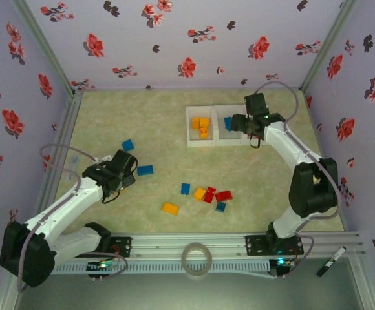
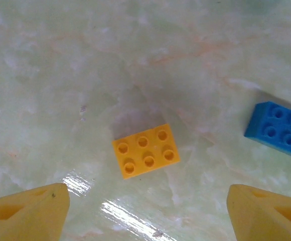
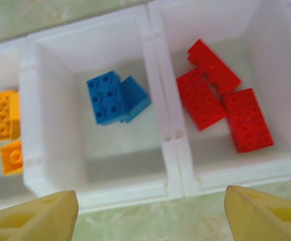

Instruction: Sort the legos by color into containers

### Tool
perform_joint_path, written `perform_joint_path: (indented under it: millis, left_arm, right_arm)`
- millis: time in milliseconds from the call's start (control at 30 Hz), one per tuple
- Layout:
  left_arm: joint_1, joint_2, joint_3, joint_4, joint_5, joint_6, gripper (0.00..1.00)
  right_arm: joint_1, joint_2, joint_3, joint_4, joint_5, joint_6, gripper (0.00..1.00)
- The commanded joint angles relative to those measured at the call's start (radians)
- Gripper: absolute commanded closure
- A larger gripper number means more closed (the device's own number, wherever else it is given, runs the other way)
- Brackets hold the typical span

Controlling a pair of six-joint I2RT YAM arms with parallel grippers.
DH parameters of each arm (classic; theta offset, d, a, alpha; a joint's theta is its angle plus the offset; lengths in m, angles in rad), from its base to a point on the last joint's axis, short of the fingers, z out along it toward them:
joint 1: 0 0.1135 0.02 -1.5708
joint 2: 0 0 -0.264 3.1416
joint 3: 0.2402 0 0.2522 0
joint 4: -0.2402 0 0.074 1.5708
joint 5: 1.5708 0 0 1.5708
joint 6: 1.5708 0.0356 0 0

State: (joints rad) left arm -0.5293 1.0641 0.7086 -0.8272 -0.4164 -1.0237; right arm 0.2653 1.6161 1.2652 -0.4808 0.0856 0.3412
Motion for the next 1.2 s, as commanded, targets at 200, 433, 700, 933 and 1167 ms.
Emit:
perform_joint_path:
  millis: [200,433,700,933,1167]
  left_arm:
    - [0.106,0.101,-0.071,0.210,0.132,-0.010,0.16]
    - [0.144,0.130,-0.100,0.252,0.148,-0.015,0.16]
    - [0.153,0.149,-0.150,0.295,0.151,-0.035,0.19]
    - [0.165,0.157,-0.177,0.334,0.154,-0.034,0.25]
    - [0.172,0.176,-0.193,0.355,0.152,-0.013,0.37]
  right_arm:
    - [0.045,-0.126,-0.130,0.014,-0.017,0.026,0.23]
    - [0.048,-0.177,-0.191,0.002,-0.018,0.035,0.22]
    - [0.049,-0.205,-0.208,0.002,-0.032,0.046,0.23]
    - [0.050,-0.235,-0.249,0.024,-0.056,0.061,0.23]
    - [0.050,-0.252,-0.254,0.011,-0.055,0.061,0.23]
